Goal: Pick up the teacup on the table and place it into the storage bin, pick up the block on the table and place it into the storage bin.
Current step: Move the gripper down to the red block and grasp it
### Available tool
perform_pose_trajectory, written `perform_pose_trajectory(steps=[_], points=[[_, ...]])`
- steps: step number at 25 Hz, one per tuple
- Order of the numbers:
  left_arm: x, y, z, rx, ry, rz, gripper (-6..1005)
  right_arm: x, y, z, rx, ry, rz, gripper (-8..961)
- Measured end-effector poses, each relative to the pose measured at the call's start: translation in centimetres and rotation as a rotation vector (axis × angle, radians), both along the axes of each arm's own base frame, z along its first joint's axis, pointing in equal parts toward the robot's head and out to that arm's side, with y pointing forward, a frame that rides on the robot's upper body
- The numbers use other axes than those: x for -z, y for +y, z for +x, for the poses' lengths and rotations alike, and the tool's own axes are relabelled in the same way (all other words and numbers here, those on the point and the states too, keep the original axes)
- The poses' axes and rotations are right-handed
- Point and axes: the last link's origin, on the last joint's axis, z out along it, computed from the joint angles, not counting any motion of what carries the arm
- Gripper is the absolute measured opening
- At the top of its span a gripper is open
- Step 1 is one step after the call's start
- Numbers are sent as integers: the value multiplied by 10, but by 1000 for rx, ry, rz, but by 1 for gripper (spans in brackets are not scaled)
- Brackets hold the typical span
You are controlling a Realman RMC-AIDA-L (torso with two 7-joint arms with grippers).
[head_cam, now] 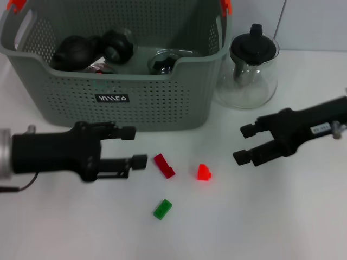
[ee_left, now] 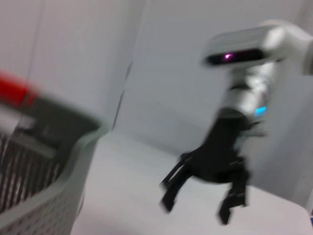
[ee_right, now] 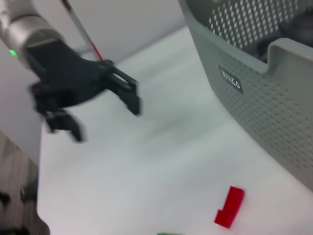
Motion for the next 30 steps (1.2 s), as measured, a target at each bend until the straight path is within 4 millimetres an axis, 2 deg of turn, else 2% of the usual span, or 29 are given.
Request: perform_pose_trajectory(steps=[2, 7, 10, 14, 21, 30], points=[[1, -12, -10, 70, -39, 47, 703, 4, 6, -10, -12, -49, -16, 913], [7, -32, -30, 123, -18, 127, 782, 25, 21, -36, -42, -183, -32, 910], [8, -36, -37, 107, 4, 132, 830, 43, 24, -55, -72, -260, -45, 907], [11, -40, -42, 96, 13, 133, 834, 67, 26, -73, -118, -358, -47, 904], [13, -40, -43, 92, 10, 136, 833, 89, 19, -88, -188, -418, -80, 899], [16, -40, -44, 80, 5, 137, 829, 104, 18, -88, -241, -506, -56, 893]])
